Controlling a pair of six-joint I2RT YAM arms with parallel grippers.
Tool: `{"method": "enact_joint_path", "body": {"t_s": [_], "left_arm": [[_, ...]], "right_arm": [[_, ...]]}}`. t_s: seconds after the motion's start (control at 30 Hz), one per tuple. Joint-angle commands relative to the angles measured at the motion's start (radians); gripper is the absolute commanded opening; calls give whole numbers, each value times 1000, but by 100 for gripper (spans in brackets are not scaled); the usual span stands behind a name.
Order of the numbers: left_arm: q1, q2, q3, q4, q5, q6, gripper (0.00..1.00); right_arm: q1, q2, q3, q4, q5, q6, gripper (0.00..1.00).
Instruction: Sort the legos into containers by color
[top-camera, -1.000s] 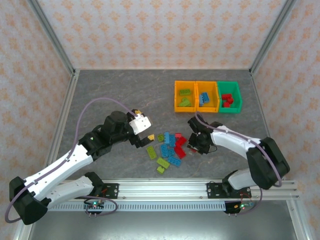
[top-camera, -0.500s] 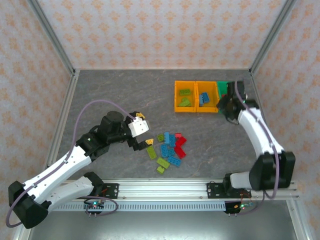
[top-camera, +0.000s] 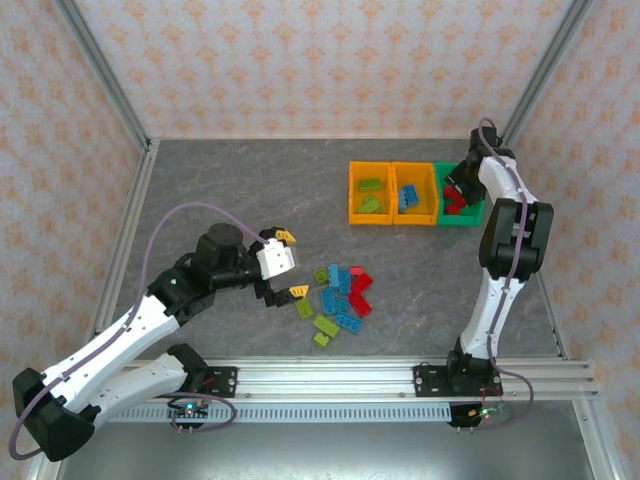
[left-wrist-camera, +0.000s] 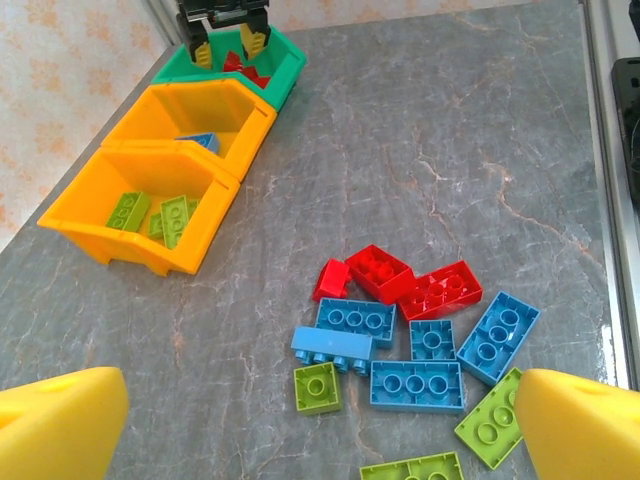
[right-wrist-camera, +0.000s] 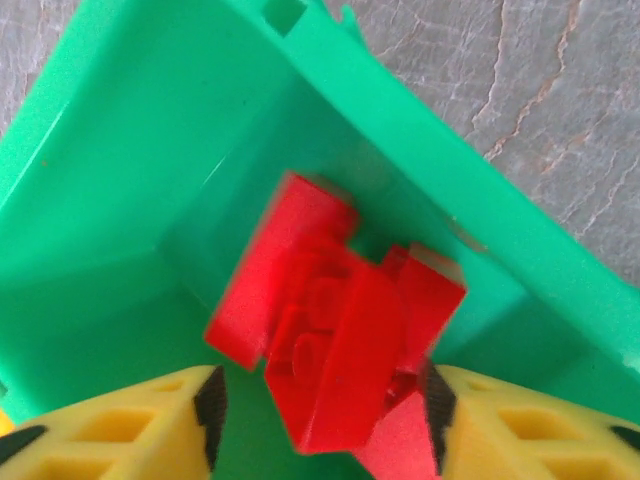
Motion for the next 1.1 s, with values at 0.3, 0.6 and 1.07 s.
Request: {"method": "enact_joint_path", "body": {"t_s": [0.3, 0.6, 1.07], "left_arm": [[5, 20, -11, -4, -25, 42, 100], [10, 42, -8, -11, -38, 54, 100], [15, -8, 8, -110, -79, 130, 100]], "right_arm": [[77, -546, -412, -46, -28, -13, 64], [574, -844, -714, -58, -83, 43, 66], [955, -337, -416, -51, 114, 68, 52]]}}
